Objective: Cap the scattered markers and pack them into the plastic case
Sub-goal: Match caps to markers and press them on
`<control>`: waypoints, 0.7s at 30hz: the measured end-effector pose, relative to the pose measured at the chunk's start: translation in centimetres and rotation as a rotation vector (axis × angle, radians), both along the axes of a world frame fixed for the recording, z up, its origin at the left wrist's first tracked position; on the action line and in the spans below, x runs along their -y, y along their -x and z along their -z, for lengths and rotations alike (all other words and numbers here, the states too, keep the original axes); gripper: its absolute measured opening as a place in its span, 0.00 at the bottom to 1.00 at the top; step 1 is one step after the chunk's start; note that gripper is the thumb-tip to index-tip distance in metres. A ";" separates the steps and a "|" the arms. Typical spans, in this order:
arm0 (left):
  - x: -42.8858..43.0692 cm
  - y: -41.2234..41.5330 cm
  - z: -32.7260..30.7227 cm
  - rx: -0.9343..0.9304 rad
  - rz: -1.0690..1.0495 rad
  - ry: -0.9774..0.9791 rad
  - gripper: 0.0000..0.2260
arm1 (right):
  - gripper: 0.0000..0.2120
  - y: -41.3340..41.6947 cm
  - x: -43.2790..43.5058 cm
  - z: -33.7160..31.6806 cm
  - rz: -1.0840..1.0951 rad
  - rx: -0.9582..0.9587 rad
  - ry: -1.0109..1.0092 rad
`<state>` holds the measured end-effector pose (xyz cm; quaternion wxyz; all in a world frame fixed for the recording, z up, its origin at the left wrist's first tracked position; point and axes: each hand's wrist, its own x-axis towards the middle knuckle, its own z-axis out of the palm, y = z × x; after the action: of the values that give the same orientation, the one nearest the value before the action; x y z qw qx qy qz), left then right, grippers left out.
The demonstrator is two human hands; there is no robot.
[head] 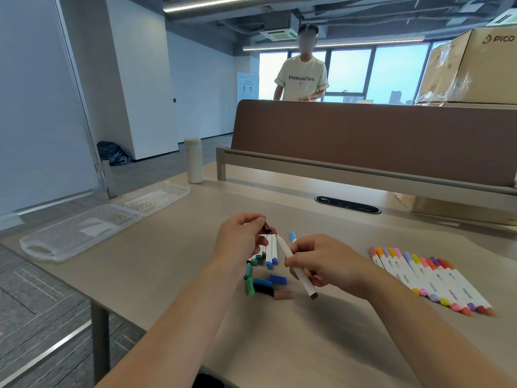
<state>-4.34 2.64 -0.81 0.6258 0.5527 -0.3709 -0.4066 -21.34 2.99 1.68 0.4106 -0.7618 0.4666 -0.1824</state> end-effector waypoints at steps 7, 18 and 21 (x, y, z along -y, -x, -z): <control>-0.2 0.5 -0.1 0.038 0.035 -0.016 0.05 | 0.05 -0.2 0.2 0.3 -0.010 -0.001 -0.024; -0.4 1.8 0.8 0.300 -0.070 0.006 0.04 | 0.10 -0.4 0.9 0.9 0.082 -0.058 0.189; -0.2 2.4 0.9 0.275 -0.049 0.006 0.04 | 0.11 0.2 1.4 0.5 0.085 -0.085 0.198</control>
<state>-6.69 2.84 -1.67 0.5806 0.6101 -0.4409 -0.3105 -21.56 1.58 1.13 0.3052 -0.7851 0.4954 -0.2122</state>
